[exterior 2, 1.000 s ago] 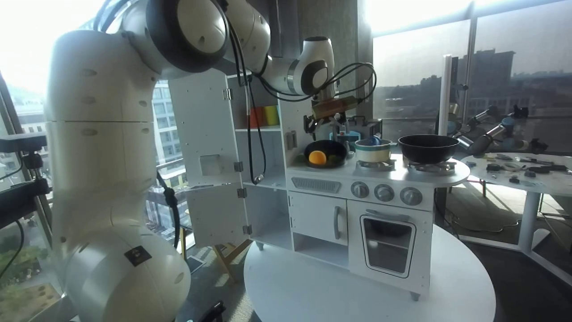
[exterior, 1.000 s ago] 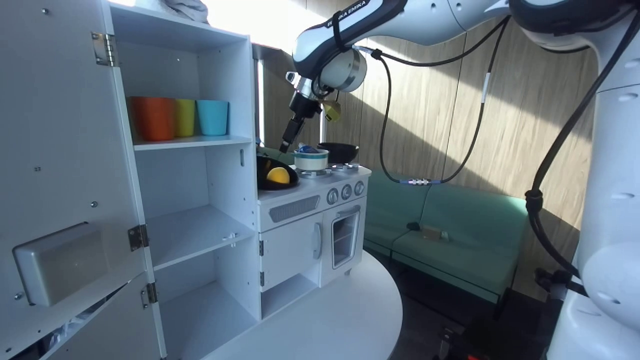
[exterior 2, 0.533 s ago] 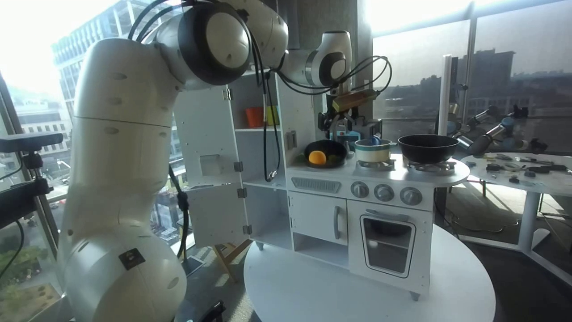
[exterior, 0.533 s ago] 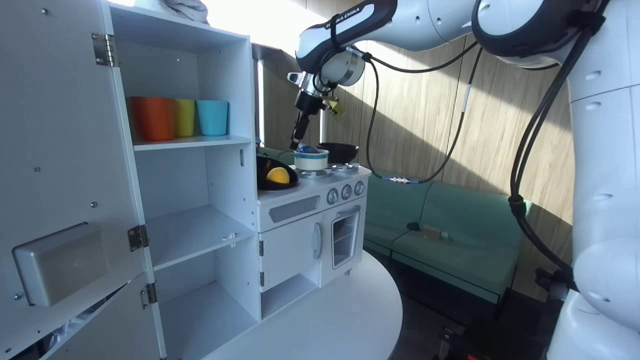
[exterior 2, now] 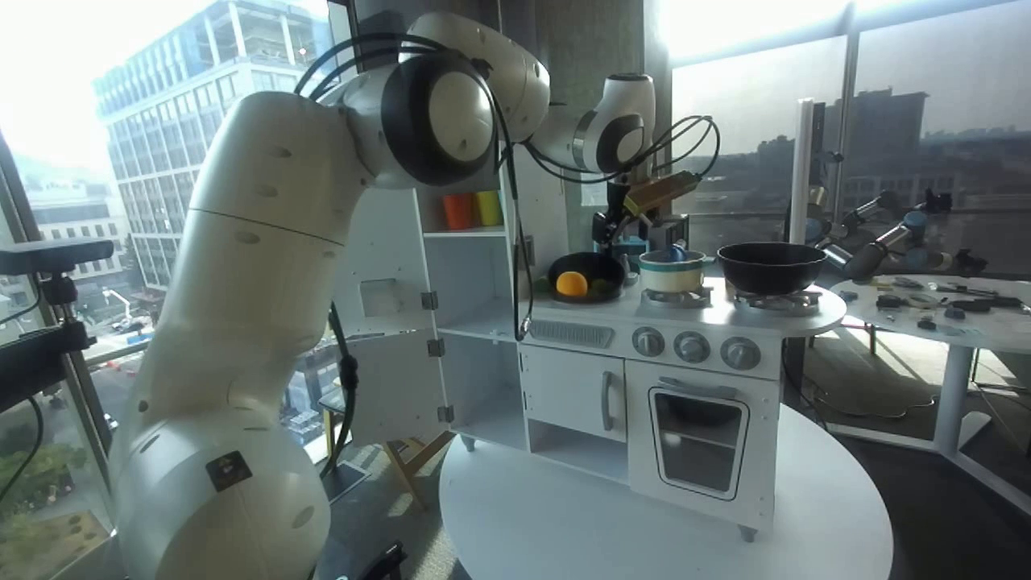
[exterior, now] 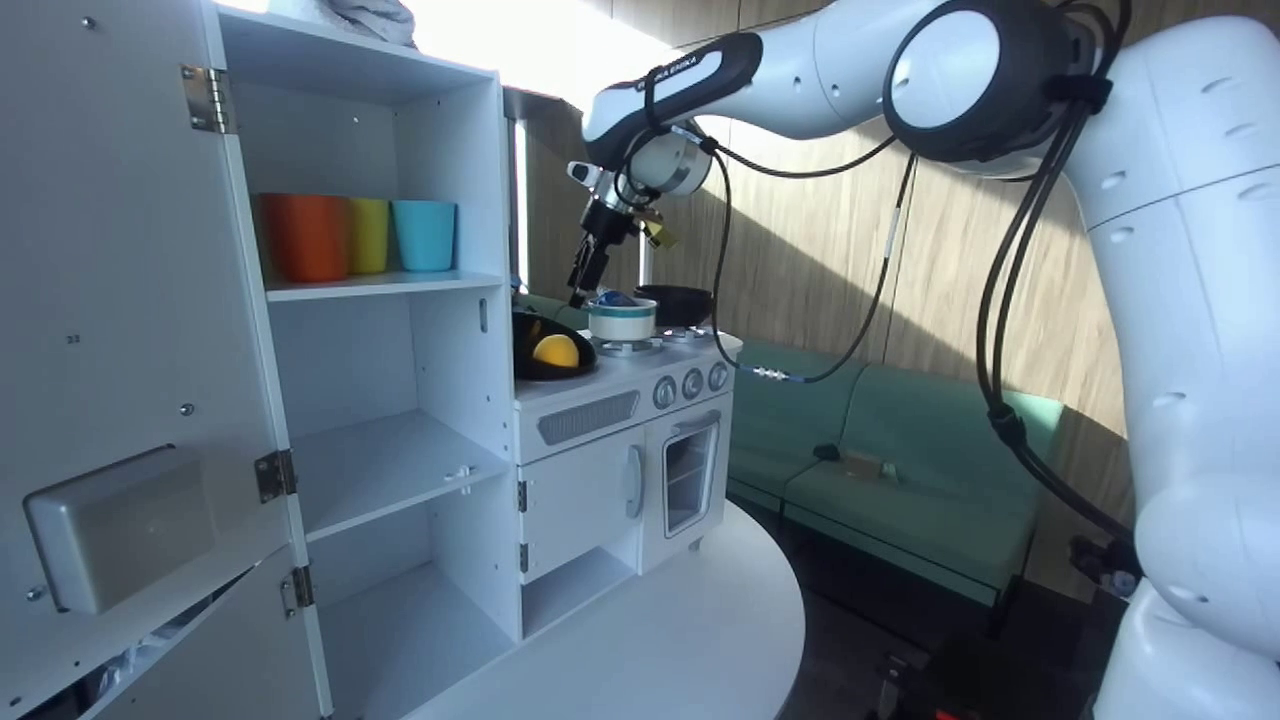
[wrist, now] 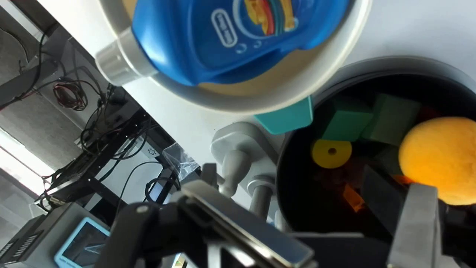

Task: Pour the contents in the bowl on the left into the bowl on the right.

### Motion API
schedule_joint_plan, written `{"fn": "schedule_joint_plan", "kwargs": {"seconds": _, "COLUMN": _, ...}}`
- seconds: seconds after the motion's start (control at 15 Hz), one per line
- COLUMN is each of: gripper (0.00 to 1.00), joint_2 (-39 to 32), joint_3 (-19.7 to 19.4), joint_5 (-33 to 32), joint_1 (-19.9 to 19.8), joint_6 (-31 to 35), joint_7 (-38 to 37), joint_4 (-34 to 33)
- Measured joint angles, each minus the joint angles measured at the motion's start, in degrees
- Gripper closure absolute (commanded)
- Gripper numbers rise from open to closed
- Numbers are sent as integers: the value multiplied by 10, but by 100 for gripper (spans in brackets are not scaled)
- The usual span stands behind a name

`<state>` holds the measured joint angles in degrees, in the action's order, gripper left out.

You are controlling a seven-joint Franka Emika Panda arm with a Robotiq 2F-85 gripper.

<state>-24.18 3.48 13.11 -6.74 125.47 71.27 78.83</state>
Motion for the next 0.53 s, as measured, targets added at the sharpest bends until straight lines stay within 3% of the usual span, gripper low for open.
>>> {"fn": "schedule_joint_plan", "kwargs": {"seconds": 0.53, "gripper": 0, "joint_2": -56, "joint_3": 19, "joint_5": 0, "joint_1": 0, "joint_6": 1, "joint_7": 5, "joint_4": -44}}
